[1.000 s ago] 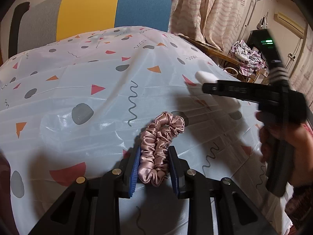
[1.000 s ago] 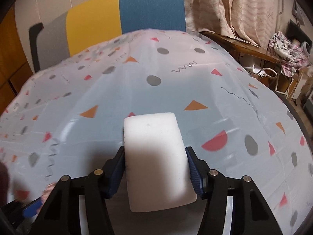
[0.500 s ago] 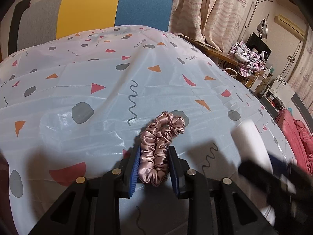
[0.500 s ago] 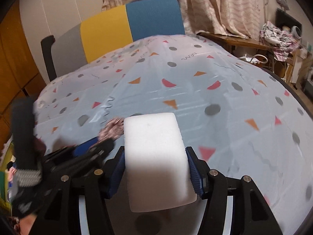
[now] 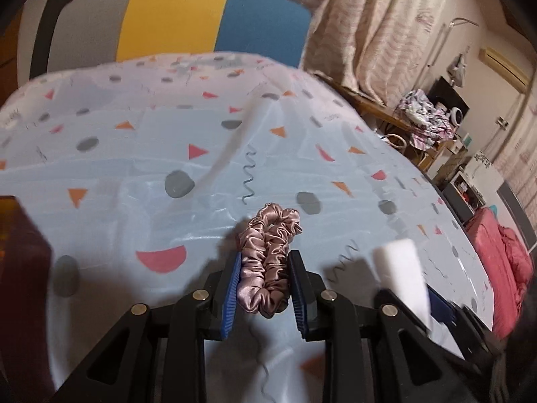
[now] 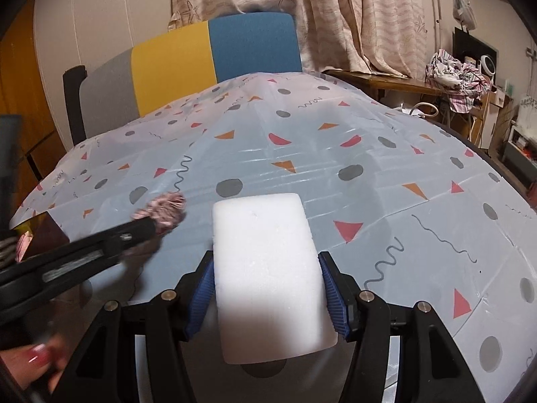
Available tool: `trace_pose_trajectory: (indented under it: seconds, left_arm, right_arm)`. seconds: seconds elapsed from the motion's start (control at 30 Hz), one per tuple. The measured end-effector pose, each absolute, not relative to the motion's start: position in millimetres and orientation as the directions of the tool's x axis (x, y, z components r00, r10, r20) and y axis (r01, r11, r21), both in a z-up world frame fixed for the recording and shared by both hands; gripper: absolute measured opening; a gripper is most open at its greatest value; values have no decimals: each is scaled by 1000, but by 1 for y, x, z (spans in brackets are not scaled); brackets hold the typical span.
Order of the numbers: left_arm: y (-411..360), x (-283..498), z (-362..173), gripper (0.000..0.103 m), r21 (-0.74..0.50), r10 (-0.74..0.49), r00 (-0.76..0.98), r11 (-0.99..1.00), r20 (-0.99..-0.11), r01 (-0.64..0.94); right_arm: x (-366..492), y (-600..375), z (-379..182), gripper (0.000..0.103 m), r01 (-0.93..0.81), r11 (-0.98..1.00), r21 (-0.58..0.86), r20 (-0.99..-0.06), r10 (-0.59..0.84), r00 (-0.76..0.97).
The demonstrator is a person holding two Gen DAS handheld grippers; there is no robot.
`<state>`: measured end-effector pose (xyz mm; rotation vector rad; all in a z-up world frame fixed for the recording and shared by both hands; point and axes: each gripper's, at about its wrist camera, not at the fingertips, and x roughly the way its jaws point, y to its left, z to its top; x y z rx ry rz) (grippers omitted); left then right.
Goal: Organize soft objects
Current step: 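Carry the pink scrunchie into the tray and open the left tool while the right tool holds the foam block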
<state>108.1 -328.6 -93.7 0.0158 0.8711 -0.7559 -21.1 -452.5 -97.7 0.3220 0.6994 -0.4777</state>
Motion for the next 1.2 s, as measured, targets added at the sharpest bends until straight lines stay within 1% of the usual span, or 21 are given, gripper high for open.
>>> trace_pose_trajectory:
  seconds: [0.07,0.4,0.6,0.77,0.9,1.03,1.2]
  left_arm:
    - [-323,93,-83,27,-283,-608,411,734,-679,617]
    - [-278,28,-48,27,-376,-706,363,659,-608,651]
    - [-239,0,-31,27,-354,-720,399,652,-568,671]
    - [-204,-10,-25,27,-344,-707,437,675,-556,653]
    - [-167,-6,-18,27,-360,-684,482,712,-547,603]
    - [-128,5,-17,27,-365,-640,530,761,-556,536]
    - [-76,19,-25,27,-350,-556,586,830,-590,435]
  right_arm:
    - [-22,-453,-99,60,525,842,124,-682,-312,661]
    - [-21,-451,-101,60,539,837,96,-687,-336,644]
    - [-20,-450,-101,60,543,836,84,-686,-347,640]
    - [-21,-446,-99,60,536,842,70,-677,-354,645]
    - [-26,-438,-91,60,518,853,57,-638,-368,676]
    - [-25,-429,-87,60,497,867,28,-617,-376,691]
    - [-24,-425,-87,60,486,874,14,-616,-376,692]
